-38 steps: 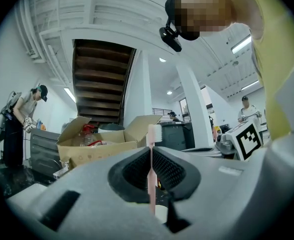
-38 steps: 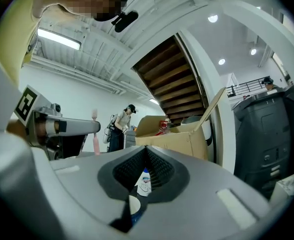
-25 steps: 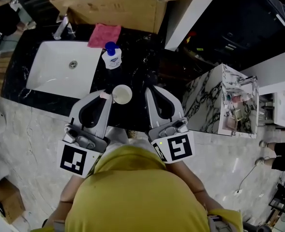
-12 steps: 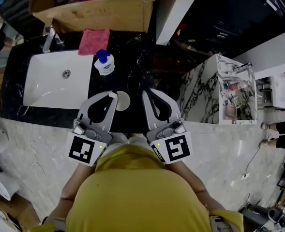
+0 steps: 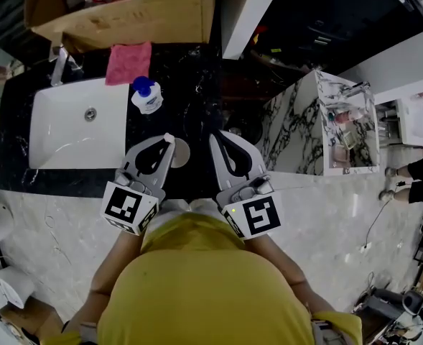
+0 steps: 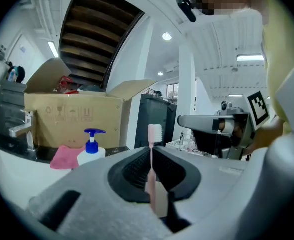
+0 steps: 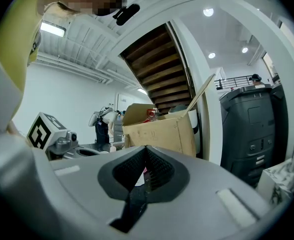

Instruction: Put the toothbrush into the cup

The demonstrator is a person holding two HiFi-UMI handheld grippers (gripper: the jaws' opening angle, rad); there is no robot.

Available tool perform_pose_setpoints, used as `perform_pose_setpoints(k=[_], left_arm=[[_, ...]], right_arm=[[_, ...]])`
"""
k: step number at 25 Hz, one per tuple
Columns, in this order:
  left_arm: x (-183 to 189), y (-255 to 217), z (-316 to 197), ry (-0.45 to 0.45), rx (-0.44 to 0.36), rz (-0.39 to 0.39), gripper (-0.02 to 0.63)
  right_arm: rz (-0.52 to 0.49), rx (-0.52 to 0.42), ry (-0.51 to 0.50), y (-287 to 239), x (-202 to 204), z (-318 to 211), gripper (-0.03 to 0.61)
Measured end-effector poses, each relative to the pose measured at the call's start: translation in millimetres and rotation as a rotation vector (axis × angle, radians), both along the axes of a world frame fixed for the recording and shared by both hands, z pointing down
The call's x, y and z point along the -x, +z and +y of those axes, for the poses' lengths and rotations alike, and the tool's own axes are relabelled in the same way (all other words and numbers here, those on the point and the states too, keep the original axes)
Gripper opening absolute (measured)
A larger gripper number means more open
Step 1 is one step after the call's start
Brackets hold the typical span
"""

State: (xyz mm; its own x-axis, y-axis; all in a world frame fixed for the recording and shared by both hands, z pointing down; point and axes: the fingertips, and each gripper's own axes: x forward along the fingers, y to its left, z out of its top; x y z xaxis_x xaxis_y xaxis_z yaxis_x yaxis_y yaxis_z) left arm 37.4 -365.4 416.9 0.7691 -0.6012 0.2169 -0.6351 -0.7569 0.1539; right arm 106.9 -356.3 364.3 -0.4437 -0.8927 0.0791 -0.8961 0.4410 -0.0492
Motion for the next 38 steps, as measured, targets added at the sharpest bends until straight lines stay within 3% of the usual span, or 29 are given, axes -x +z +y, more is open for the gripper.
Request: perform_pose_setpoints(k=[12, 13, 15, 19, 22, 30, 34, 38], left_arm=[[-7.1, 34.2, -4.6, 0.050, 0.182, -0.042, 0.027], [-7.8, 37.2, -4.0, 0.056, 0.201, -0.054, 0.056], [-7.3, 41.3, -4.1, 0.053, 0.224, -0.083, 0.176], [0.2, 38.1, -7.1, 0.010, 0.212, -0.111, 0.245], [9.1, 25.4, -10.7, -0.029, 0.182, -0.074, 0.241], [29.1, -34.4, -16.4, -0.136, -0.010, -0.015, 0.000], [34.9, -69.9, -17.4, -0.158, -0.106, 0.007, 0.000], [39.0, -118.0, -19.0, -0.188, -0.245, 0.019, 0.002]], right_arm=[[0.002, 0.002, 0.002, 1.8, 2.1, -2.3, 0.011], [0.002, 0.001, 0.003, 1.5, 1.9, -2.0, 0.012], [0.002, 0.001, 0.004, 1.1, 1.1, -1.7, 0.011], [0.002, -0.002, 0.002, 0.1, -0.2, -1.4, 0.011], [0.004, 0.002, 0.001, 0.3, 0.6, -0.9, 0.011], [0.012, -0.007, 0.005, -3.0, 0.5, 1.3, 0.011], [0.024, -0.044, 0.030, -19.5, -6.8, -3.4, 0.011], [0.023, -0.139, 0.065, -60.0, -18.5, -11.0, 0.011]])
